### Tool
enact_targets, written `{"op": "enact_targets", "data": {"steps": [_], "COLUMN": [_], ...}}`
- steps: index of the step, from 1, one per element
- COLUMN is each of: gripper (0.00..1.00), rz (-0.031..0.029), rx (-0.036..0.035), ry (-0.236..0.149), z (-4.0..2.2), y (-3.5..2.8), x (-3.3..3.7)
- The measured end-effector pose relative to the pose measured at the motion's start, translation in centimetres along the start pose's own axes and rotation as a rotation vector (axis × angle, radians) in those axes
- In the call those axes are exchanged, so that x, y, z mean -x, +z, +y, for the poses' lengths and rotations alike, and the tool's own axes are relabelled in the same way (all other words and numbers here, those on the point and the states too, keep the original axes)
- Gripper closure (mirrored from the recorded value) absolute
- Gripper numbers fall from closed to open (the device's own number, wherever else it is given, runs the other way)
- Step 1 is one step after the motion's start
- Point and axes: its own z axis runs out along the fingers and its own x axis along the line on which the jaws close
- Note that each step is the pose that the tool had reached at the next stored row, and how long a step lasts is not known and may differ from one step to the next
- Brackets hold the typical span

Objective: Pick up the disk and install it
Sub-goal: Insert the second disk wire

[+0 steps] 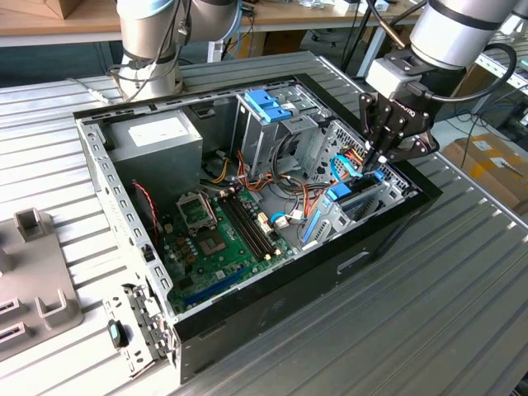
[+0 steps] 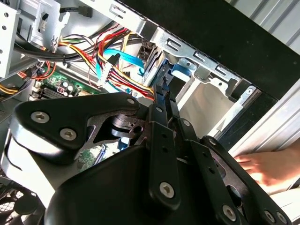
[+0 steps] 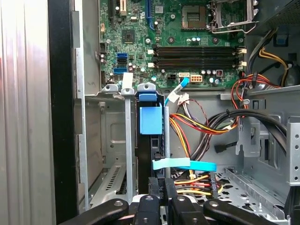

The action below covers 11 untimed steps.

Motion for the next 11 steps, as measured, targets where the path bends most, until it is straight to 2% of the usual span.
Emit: {"op": "enact_targets", "data": {"steps": [11], "gripper": [0.84], "rz": [-0.0001], "rx": [0.0000], "ry": [0.000], "z": [0.01], "y": [0.33], "x": [0.01]}}
